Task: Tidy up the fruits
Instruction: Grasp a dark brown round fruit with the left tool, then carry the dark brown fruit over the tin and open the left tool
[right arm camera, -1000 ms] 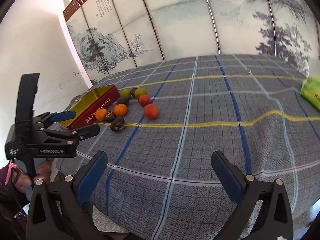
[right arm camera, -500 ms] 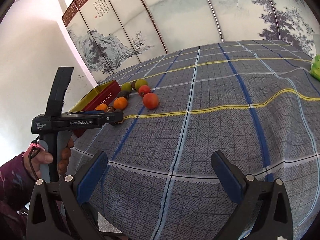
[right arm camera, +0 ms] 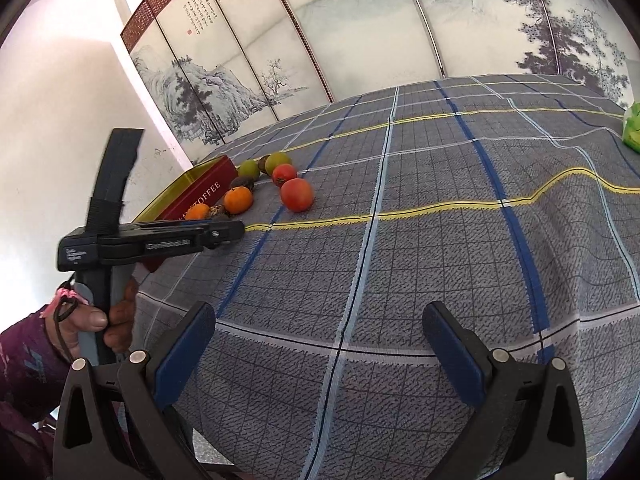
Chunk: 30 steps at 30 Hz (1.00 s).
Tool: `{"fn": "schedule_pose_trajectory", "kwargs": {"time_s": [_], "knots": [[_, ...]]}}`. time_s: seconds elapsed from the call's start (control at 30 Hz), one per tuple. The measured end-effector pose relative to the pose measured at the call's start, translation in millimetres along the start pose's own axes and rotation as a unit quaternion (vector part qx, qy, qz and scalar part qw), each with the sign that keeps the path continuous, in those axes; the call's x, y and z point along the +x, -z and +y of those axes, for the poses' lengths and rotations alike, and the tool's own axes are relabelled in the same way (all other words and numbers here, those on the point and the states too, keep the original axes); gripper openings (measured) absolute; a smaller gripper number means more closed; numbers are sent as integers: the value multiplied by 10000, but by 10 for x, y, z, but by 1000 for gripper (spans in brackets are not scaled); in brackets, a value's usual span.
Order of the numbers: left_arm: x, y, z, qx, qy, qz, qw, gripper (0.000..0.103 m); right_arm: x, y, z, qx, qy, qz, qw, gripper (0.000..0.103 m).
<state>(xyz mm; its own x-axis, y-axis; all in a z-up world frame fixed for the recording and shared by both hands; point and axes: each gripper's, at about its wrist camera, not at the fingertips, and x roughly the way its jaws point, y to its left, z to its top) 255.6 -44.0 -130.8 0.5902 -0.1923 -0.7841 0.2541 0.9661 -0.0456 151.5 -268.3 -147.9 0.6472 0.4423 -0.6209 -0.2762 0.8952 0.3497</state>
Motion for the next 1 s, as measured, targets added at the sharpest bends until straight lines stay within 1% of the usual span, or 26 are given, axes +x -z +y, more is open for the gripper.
{"fn": "schedule_pose_trajectory", "kwargs": {"time_s": [0.07,0.2,0.27,0.47,0.57,0.67,0.8,1.0], "knots": [[-133,-26,54,-57,-83,-74,9999,37,8,-1,13,-31,36,-4,10000,103],[-418,-111,210,-158,-405,-285,9986,37,38,11,76,-195,139,24,9997,103],[-512,-128,312,-201,-635,-345,9972,37,57,8,113,-278,197,49,9994,103],[-700,-129,628,-356,-945,-435,9939,37,68,10,131,-322,300,74,9990,103],[-746,-138,818,-349,-1181,-422,9915,37,76,9,143,-339,354,87,9988,103],[-777,-153,963,-341,-1333,-359,9898,37,93,9,161,-356,412,104,9985,103],[-773,-197,1138,-223,-1590,-309,9865,37,117,2,191,-405,500,150,9978,103],[-629,-353,1451,-138,-1928,-156,9810,37,160,-11,217,-446,594,187,9971,103]]}}
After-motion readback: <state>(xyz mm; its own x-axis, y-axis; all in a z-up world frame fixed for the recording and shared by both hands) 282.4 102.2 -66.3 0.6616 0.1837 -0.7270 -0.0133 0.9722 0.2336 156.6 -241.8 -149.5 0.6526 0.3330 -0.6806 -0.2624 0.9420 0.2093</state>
